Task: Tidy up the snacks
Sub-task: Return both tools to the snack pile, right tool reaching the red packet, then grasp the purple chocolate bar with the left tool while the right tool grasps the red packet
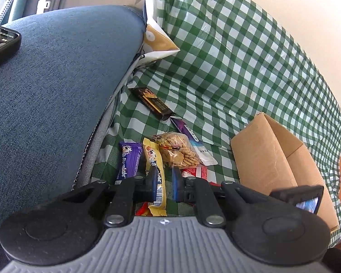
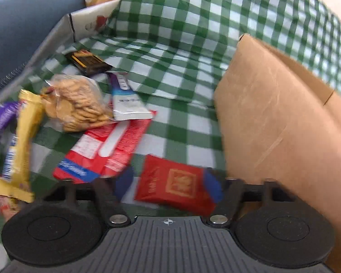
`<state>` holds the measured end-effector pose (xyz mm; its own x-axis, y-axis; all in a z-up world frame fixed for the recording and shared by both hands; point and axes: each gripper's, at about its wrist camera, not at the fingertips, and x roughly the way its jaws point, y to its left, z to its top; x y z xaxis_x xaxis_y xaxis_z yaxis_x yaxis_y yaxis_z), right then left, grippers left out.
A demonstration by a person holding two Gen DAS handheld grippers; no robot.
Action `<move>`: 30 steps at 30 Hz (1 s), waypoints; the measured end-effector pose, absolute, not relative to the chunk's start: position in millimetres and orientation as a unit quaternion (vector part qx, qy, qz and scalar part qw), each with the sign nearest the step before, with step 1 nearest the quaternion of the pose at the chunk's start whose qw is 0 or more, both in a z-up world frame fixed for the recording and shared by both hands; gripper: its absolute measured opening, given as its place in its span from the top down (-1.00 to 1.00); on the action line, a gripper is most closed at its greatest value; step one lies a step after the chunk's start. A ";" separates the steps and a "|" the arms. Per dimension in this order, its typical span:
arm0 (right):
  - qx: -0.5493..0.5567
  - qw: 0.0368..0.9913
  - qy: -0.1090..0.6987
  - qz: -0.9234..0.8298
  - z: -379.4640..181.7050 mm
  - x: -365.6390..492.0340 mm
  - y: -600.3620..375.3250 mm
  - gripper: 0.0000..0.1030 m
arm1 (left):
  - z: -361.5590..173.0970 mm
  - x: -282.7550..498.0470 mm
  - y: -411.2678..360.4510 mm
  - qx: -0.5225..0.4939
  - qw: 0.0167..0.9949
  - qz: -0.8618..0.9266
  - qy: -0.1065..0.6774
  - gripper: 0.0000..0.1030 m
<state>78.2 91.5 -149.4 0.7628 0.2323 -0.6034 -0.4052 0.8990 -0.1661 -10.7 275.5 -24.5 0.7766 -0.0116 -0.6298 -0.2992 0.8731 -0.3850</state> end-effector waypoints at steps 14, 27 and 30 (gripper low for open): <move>-0.171 0.867 0.245 0.399 -144.0 -8.7 65.0 1.00 | -24.8 -14.2 279.3 -0.251 0.910 0.079 0.321 0.75; -0.022 0.907 0.344 0.243 -129.7 -17.6 52.3 -0.49 | -29.5 -12.3 276.6 -0.241 0.904 0.092 0.340 0.73; 0.018 0.902 0.385 0.197 -138.2 2.2 62.0 -0.65 | -32.1 -10.3 278.4 -0.243 0.899 0.102 0.349 0.71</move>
<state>2.2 62.0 -138.2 0.6261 0.3696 -0.6866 -0.3411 0.9216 0.1850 -10.3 278.4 -32.1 0.7350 0.0144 -0.6780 -0.3541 0.8608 -0.3657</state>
